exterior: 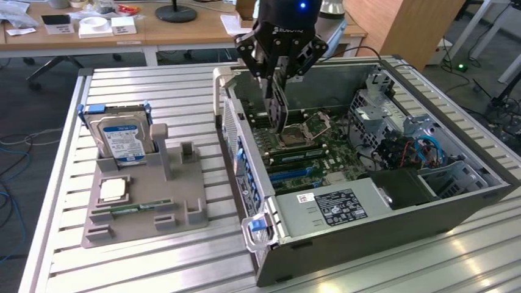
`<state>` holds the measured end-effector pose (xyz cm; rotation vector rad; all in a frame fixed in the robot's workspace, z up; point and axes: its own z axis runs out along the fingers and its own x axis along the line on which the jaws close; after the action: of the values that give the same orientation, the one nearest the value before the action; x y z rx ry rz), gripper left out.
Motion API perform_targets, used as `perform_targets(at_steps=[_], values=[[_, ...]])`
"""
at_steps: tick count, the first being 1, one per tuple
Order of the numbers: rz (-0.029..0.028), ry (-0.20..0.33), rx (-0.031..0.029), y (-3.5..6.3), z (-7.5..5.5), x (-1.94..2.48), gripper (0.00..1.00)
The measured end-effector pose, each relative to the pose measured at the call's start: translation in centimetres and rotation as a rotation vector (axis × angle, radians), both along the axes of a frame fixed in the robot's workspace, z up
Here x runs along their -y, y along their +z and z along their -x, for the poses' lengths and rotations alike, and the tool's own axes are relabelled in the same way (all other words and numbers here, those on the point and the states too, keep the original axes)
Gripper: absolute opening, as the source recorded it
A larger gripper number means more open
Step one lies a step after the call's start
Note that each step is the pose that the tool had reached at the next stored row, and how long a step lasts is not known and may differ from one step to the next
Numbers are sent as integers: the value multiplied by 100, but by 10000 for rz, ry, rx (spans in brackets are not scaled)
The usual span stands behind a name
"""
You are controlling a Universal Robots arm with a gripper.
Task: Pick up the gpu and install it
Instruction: 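Pick up the gpu and move the gpu toward the slot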
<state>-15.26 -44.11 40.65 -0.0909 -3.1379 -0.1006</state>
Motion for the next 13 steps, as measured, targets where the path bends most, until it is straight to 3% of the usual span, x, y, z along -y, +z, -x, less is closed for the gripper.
perform_targets(at_steps=[13], values=[[-31,-1,-1,0,-306,0,26]])
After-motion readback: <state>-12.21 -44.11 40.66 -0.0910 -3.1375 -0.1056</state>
